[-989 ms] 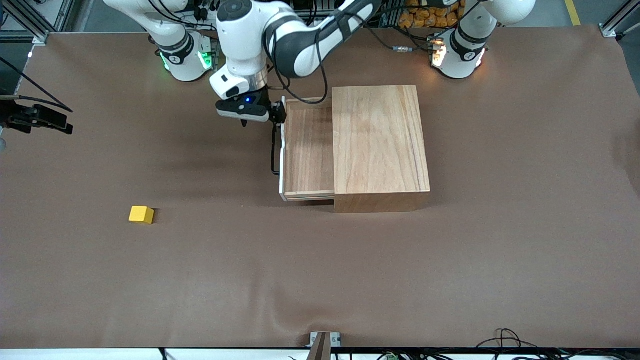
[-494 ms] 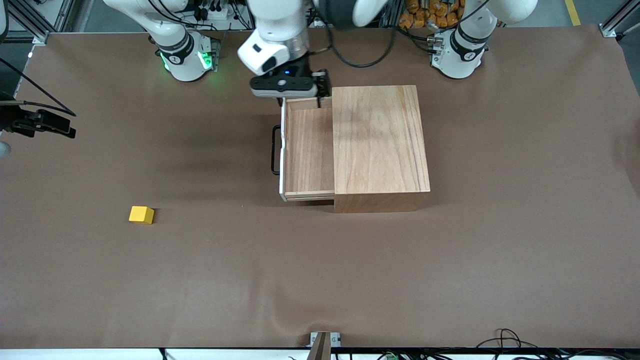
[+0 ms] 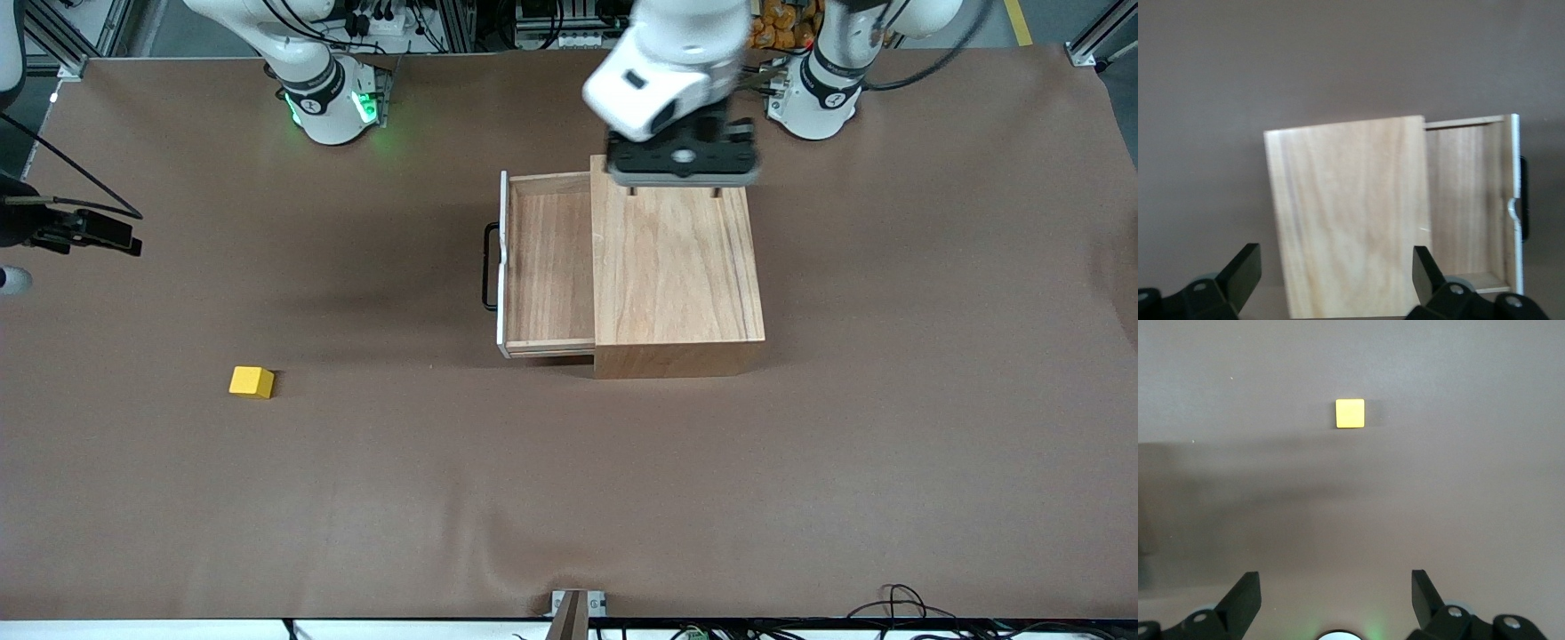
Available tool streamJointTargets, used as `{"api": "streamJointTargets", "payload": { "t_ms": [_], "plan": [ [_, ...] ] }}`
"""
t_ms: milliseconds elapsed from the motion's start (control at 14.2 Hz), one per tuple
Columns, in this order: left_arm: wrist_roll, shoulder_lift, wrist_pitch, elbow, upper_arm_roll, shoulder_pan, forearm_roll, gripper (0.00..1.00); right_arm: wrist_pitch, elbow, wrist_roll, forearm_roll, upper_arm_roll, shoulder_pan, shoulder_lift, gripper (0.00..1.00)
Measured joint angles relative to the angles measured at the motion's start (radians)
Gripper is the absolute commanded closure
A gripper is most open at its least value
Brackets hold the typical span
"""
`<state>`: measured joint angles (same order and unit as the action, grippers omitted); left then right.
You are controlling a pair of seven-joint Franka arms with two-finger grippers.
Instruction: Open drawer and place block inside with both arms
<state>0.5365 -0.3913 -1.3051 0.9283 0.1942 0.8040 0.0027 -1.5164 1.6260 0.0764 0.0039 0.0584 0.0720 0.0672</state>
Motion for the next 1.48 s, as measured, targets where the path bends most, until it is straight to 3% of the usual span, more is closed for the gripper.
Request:
{"api": "streamJointTargets", "payload": {
  "t_ms": [424,777,1201,1483],
  "plan": [
    [-0.201,0.143,0.019,0.115,-0.002,-0.223,-0.001,0.0,-0.178,0.094,0.118,0.0,0.002,0.076,0.061,0.0],
    [-0.31,0.222,0.02,0.211,-0.003,-0.383,-0.002,0.0,-0.244,0.104,0.127,0.0,0.001,0.082,0.113,0.0],
    [-0.4,0.333,0.02,0.347,-0.004,-0.512,-0.002,0.0,-0.417,0.114,0.128,-0.001,0.0,0.083,0.25,0.0],
    [-0.412,0.394,0.017,0.439,-0.004,-0.532,-0.002,0.0,-0.558,0.115,0.129,-0.001,-0.002,0.083,0.348,0.0]
  ]
}}
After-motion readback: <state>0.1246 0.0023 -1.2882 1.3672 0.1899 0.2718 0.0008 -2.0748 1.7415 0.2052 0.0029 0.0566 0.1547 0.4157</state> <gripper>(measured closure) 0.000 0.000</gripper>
